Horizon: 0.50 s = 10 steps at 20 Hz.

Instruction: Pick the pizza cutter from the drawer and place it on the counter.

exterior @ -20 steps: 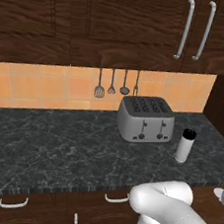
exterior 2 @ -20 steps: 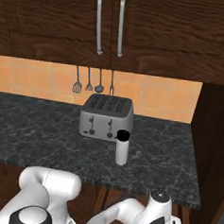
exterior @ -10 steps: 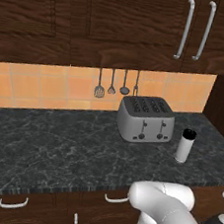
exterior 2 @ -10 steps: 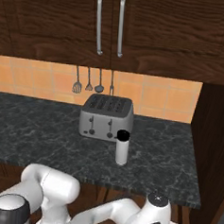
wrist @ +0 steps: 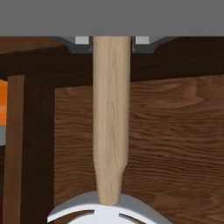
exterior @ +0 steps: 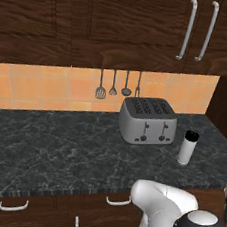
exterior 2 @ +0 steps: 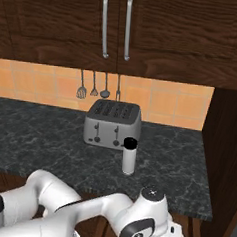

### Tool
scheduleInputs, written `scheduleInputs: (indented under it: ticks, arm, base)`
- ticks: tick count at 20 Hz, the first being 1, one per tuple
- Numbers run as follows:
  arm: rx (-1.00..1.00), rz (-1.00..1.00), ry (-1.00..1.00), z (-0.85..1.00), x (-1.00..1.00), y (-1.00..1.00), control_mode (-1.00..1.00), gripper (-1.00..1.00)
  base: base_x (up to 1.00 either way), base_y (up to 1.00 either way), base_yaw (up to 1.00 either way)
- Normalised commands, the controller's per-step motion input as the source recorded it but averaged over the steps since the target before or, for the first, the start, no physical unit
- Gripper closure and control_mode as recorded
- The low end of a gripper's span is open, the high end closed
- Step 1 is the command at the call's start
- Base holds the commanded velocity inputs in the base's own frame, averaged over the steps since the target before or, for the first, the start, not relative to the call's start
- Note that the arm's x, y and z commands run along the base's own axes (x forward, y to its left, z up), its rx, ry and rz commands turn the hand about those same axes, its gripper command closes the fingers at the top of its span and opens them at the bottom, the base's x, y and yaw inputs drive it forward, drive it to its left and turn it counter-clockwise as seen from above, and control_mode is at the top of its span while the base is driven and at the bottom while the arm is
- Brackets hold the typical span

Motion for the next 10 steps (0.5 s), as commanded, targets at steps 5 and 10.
scheduleInputs:
  ticks: [5, 10]
  arm:
    - [-0.02, 0.00, -0.01, 0.40, 0.02, 0.54, -1.00, 1.00]
    - [0.00, 0.00, -0.08, 0.40, 0.36, 0.28, -1.00, 1.00]
  base:
    - [0.00, 0.00, 0.00]
    - [0.00, 0.00, 0.00]
